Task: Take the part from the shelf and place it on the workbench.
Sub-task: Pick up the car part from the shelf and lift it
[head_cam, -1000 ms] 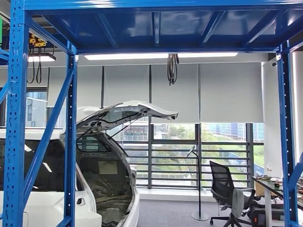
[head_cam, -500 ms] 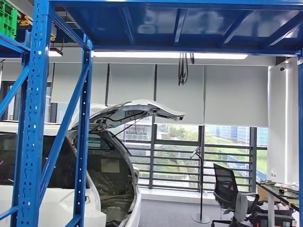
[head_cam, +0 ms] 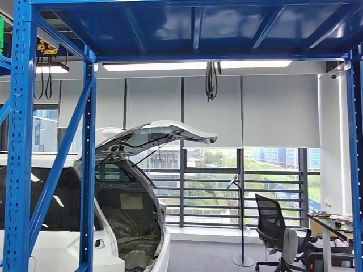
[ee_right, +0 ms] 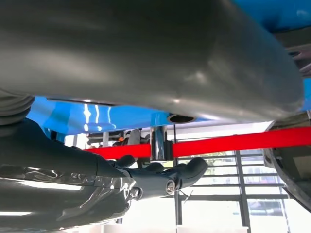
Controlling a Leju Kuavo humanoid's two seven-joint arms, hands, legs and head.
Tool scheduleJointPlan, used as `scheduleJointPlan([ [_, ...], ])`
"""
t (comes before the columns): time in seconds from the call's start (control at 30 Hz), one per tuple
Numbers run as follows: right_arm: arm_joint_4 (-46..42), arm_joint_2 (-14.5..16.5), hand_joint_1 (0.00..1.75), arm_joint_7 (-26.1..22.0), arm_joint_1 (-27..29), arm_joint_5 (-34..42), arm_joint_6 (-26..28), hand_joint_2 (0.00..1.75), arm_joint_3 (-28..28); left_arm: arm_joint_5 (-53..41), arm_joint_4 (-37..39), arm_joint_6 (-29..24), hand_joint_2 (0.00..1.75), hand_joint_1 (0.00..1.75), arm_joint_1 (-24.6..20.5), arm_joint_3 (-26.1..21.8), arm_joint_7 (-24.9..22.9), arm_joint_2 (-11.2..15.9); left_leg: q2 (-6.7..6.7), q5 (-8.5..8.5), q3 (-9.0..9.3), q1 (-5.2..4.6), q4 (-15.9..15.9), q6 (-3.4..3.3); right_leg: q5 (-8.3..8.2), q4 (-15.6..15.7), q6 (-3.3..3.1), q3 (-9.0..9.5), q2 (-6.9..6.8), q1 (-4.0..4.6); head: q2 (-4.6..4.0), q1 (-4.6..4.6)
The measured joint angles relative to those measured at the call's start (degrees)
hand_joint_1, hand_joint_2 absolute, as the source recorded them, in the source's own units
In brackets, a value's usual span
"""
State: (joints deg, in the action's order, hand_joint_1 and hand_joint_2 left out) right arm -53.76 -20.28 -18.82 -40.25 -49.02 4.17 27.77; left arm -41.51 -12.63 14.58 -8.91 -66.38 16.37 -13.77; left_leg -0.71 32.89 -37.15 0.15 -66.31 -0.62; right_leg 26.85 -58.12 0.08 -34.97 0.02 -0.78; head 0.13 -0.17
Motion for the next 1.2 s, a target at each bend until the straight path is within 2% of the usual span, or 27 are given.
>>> scheduleJointPlan([
  [0.07,0.0,0.0,0.0,0.0,0.0,0.0,0.0,0.0,0.1,0.0,0.0,0.0,0.0,0.0,0.1,0.0,0.0,0.0,0.03,2.17,-3.59,0.26,-6.6,0.41,0.14,0.0,-0.15,0.12,-0.05,-0.02,0.0,0.0],
  [0.1,0.0,0.1,0.0,0.0,0.0,0.0,0.0,0.0,0.2,0.0,0.0,0.0,0.0,0.0,0.1,0.0,0.0,0.0,0.05,1.94,-4.57,0.41,-7.9,0.6,0.22,0.0,-0.13,0.15,-0.03,-0.04,0.0,0.0],
  [0.13,0.0,0.1,0.0,0.0,0.1,0.0,0.0,0.0,0.2,0.0,0.0,0.0,0.0,0.0,0.1,0.0,0.0,0.0,0.08,0.68,-4.58,0.6,-7.1,0.76,0.32,0.0,-0.03,0.23,0.02,-0.09,0.0,0.0],
  [0.2,0.0,0.1,0.0,0.0,0.1,0.0,0.0,0.0,0.2,0.0,0.0,0.0,0.0,0.0,0.1,0.0,0.0,0.0,0.16,-3.49,-2.18,1.0,-0.9,1.0,0.66,-0.1,0.37,0.51,0.12,-0.23,0.0,0.0],
  [0.23,0.1,0.1,0.0,0.0,0.0,0.0,0.0,0.0,0.2,0.0,0.0,0.0,0.0,0.0,0.1,0.0,0.0,0.0,0.17,-5.01,-0.74,1.08,2.4,0.98,0.88,-0.3,0.68,0.58,0.19,-0.17,0.0,0.0],
  [0.27,0.1,0.1,0.0,0.0,-0.1,0.0,0.0,0.0,0.2,0.0,0.0,0.0,0.0,0.0,0.0,0.0,0.0,0.0,0.18,-5.74,0.27,1.06,4.8,0.82,1.0,-0.4,1.0,0.56,0.24,-0.13,0.0,-0.02],
  [0.3,0.1,0.1,0.0,0.0,-0.1,0.0,0.0,0.0,0.2,0.0,0.0,0.0,0.0,0.0,0.0,0.0,-0.1,0.0,0.16,-5.75,0.73,0.95,5.9,0.6,1.06,-0.5,1.3,0.49,0.28,-0.09,0.0,-0.03],
  [0.4,0.1,0.2,0.0,-0.1,-0.2,-0.1,-0.1,0.0,0.2,0.0,0.0,0.0,0.0,0.0,0.0,0.0,-0.1,0.0,0.04,-5.49,1.04,0.66,6.4,-0.46,1.38,-0.5,2.23,0.52,0.21,-0.37,0.0,-0.03],
  [0.47,0.1,0.2,0.0,-0.2,-0.3,-0.1,-0.1,0.0,0.2,0.1,0.0,0.0,0.0,0.0,-0.1,0.0,-0.1,0.0,0.04,-5.47,1.39,0.74,6.6,-1.11,3.25,-3.5,2.57,-0.68,0.14,-0.5,0.0,-0.04],
  [0.53,0.2,0.2,0.0,-0.2,-0.4,-0.1,-0.1,0.0,0.2,0.1,0.0,0.0,0.0,0.0,-0.1,0.0,-0.1,0.0,0.07,-5.27,1.65,0.57,6.7,-1.54,6.26,-10.5,2.58,-4.13,0.12,-0.47,0.0,-0.05],
  [0.57,0.3,0.2,0.0,-0.3,-0.4,-0.1,-0.1,0.0,0.2,0.1,0.0,0.0,0.0,0.0,-0.1,0.0,-0.1,0.0,0.08,-5.18,1.78,0.43,6.7,-1.68,7.27,-14.0,2.56,-5.98,0.12,-0.46,0.0,-0.05],
  [0.6,0.4,0.2,0.0,-0.3,-0.3,-0.1,-0.1,0.0,0.2,0.1,0.0,0.0,0.0,0.0,-0.1,0.0,-0.1,0.0,0.07,-5.07,1.92,0.29,6.7,-1.82,7.42,-15.9,2.51,-7.21,0.12,-0.43,0.0,-0.05],
  [0.63,0.5,0.2,0.0,-0.3,-0.2,-0.1,-0.1,0.0,0.2,0.1,0.0,0.0,0.0,0.0,-0.1,0.0,-0.1,0.0,0.04,-4.96,2.09,0.18,6.6,-1.91,6.53,-15.8,2.4,-7.44,0.12,-0.38,0.0,-0.05],
  [0.67,0.5,0.2,0.0,-0.3,-0.2,-0.1,-0.1,0.0,0.2,0.1,0.0,0.0,0.0,0.0,-0.1,0.0,-0.1,0.0,-0.02,-4.82,2.31,0.1,6.6,-1.94,4.74,-13.5,2.24,-6.62,0.13,-0.28,0.0,-0.05],
  [0.73,0.5,0.1,0.0,-0.3,-0.4,-0.1,-0.1,0.0,0.2,0.1,0.0,0.0,0.0,0.0,-0.1,0.0,-0.1,0.0,-0.15,-4.51,2.67,-0.04,6.7,-1.77,0.8,-6.2,1.69,-3.5,0.12,0.11,0.0,-0.04],
  [0.77,0.5,0.1,0.0,-0.3,-0.6,-0.1,-0.1,0.0,0.2,0.1,0.0,0.0,0.0,0.0,-0.2,0.0,-0.1,0.0,-0.2,-4.39,2.7,-0.09,6.6,-1.61,-0.2,-3.4,1.37,-2.27,0.12,0.34,0.01,-0.04],
  [0.83,0.5,0.1,0.0,-0.3,-0.7,-0.1,-0.1,0.0,0.2,0.1,0.0,0.0,0.0,0.0,-0.1,0.0,0.0,0.0,-0.21,-4.29,2.56,-0.16,6.7,-1.27,-0.25,-1.3,0.9,-1.43,0.17,0.71,0.02,-0.04],
  [0.93,0.5,0.1,0.0,-0.3,-0.7,-0.1,-0.1,0.0,0.2,0.1,0.0,0.0,0.0,0.0,-0.1,0.0,0.0,0.0,-0.14,-3.54,2.38,-0.13,6.2,-0.53,-0.27,-0.4,0.28,-1.01,0.13,0.46,0.0,-0.06],
  [1.0,0.4,0.2,0.0,-0.4,-0.8,-0.1,-0.1,0.0,0.2,0.1,0.0,0.0,0.0,0.0,-0.1,0.0,0.0,0.0,-0.04,-1.04,0.33,-0.06,1.7,-0.04,-0.3,0.0,-0.2,-0.51,-0.02,0.21,0.0,-0.05],
  [1.07,0.5,0.2,0.0,-0.4,-0.7,-0.1,-0.1,0.0,0.2,0.1,0.0,0.0,0.0,0.0,-0.1,0.0,0.0,0.0,0.01,1.75,-3.45,0.1,-5.5,0.38,-0.14,0.0,-0.47,-0.27,-0.08,0.22,0.0,-0.04],
  [1.1,0.5,0.2,0.0,-0.4,-0.6,-0.1,-0.1,0.0,0.2,0.1,0.0,0.0,0.0,0.0,0.0,0.0,0.0,0.0,0.03,2.13,-4.87,0.2,-7.9,0.55,-0.05,0.0,-0.49,-0.17,-0.08,0.23,0.0,-0.04],
  [1.13,0.5,0.2,0.0,-0.4,-0.5,-0.1,-0.1,0.0,0.2,0.1,0.0,0.0,0.0,0.0,0.0,0.0,0.0,0.0,0.07,1.46,-5.35,0.32,-8.2,0.68,0.06,0.0,-0.46,-0.07,-0.05,0.22,0.0,-0.04],
  [1.17,0.5,0.3,0.0,-0.4,-0.5,-0.1,-0.1,0.0,0.2,0.1,0.0,0.0,0.0,0.0,0.1,0.0,0.0,0.0,0.11,-0.17,-4.76,0.46,-6.5,0.76,0.19,0.0,-0.36,0.1,0.0,0.2,0.0,-0.04],
  [1.2,0.5,0.3,0.0,-0.4,-0.5,-0.1,-0.1,0.0,0.2,0.1,0.0,0.0,0.0,0.0,0.0,0.0,0.0,0.0,0.15,-2.41,-3.29,0.61,-3.0,0.81,0.38,0.0,-0.2,0.32,0.06,0.16,0.0,-0.04],
])
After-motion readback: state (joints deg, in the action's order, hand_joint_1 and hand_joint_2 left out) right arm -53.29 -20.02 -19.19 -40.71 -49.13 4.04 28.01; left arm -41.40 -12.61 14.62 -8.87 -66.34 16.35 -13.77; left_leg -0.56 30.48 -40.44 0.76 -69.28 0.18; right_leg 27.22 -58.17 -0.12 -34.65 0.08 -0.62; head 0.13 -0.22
